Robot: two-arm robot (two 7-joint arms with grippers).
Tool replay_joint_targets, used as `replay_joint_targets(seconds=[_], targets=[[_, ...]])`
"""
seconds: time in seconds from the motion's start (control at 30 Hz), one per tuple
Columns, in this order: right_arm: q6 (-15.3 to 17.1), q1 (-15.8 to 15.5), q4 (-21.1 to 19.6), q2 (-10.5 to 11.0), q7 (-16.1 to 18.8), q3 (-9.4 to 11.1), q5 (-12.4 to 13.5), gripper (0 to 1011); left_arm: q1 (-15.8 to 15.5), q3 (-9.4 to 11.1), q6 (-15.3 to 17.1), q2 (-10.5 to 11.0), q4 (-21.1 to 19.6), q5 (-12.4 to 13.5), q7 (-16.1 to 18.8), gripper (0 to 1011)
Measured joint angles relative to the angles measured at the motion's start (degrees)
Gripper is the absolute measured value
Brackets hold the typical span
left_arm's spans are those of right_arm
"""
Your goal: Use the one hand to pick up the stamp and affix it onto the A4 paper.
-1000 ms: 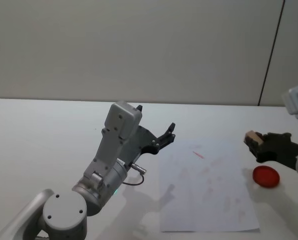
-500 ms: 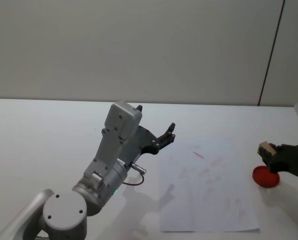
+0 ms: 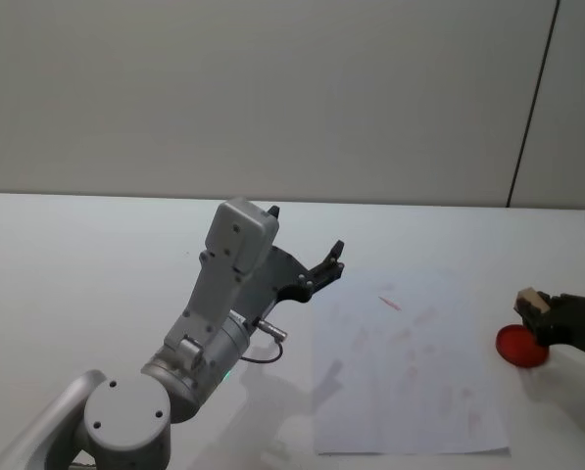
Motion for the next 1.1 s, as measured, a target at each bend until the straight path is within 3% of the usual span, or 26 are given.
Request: replay_joint_targets(seconds=[0.4, 1.1], targets=[[0.47, -0.6, 0.92, 0.1, -0.9, 0.1, 0.66, 219, 0.0, 0.0, 0.0, 0.0, 0.0, 0.0, 0.0, 1002], [-0.61, 0.0, 3.78, -0.25, 0.3, -0.55, -0.96, 219, 0.0, 0.0, 0.0, 0.0, 0.0, 0.0, 0.0, 1002]])
